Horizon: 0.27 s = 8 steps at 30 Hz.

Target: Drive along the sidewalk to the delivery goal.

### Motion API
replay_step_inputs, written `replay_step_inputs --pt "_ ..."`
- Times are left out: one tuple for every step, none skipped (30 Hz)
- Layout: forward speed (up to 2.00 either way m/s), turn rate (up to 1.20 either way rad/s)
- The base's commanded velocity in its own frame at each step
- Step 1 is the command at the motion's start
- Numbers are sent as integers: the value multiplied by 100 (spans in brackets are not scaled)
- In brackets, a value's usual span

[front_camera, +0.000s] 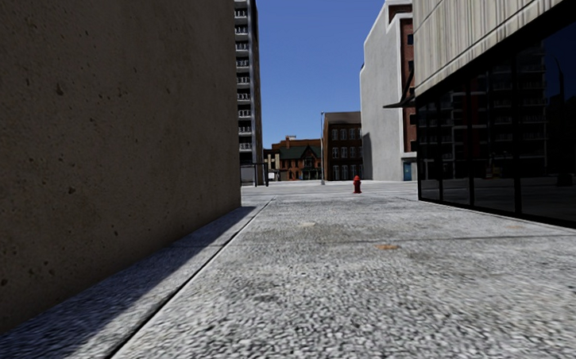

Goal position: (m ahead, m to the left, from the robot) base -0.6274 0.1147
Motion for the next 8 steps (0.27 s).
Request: replay_step_inputs --pt "0 0" --pt "0 0" --pt "0 0" --pt "0 0" --pt "0 0" --pt "0 0" --pt "0 0" --pt "0 0"
